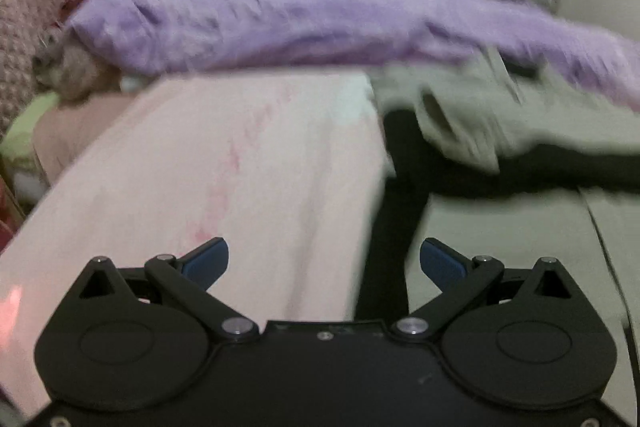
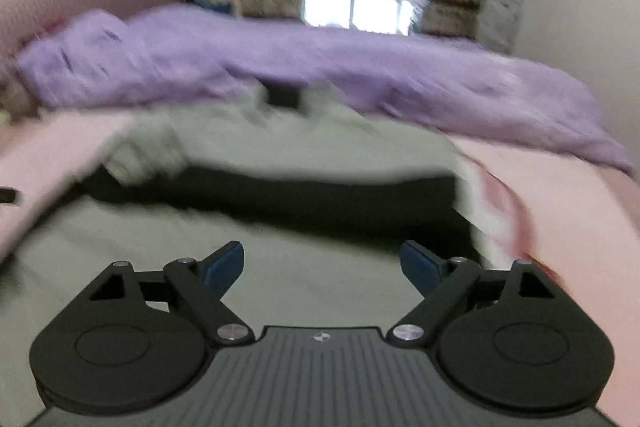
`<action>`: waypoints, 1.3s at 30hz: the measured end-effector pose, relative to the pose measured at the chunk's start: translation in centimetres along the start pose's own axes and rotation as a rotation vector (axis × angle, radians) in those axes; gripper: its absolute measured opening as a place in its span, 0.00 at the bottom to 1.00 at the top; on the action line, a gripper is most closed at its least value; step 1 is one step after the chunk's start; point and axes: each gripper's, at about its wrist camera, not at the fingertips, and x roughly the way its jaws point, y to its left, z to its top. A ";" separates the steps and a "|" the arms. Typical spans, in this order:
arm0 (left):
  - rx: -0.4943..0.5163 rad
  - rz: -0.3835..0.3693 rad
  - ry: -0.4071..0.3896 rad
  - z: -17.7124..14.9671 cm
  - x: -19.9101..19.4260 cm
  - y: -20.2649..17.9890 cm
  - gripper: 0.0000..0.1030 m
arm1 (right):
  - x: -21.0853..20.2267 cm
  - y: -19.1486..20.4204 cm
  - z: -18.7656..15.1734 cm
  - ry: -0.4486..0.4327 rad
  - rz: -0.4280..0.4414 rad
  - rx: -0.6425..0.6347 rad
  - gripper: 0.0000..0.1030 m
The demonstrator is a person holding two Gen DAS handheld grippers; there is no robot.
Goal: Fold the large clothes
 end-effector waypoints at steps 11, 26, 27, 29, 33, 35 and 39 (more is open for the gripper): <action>0.032 -0.095 0.226 -7.3 -0.7 -2.8 1.00 | -0.8 -9.9 -9.0 0.249 0.012 0.390 0.91; -0.072 -0.155 -0.060 -3.7 -4.0 -2.8 0.02 | -3.9 -7.8 -6.5 -0.028 -0.067 0.281 0.02; -0.076 -0.163 -0.103 -3.0 -5.0 -3.0 0.02 | -4.6 -7.7 -6.0 -0.069 -0.089 0.288 0.02; -0.085 -0.171 -0.190 -1.5 -6.7 -3.1 0.02 | -5.6 -7.8 -5.1 -0.156 -0.074 0.341 0.02; -0.147 -0.189 -0.347 1.7 -8.3 -3.6 0.02 | -6.2 -8.1 -3.6 -0.311 -0.082 0.478 0.02; -0.159 -0.159 -0.370 3.3 -7.6 -4.0 0.02 | -5.4 -8.1 -2.5 -0.363 -0.133 0.487 0.02; -0.186 -0.102 -0.350 4.4 -3.8 -3.6 0.03 | -1.6 -9.0 -1.0 -0.373 -0.236 0.496 0.02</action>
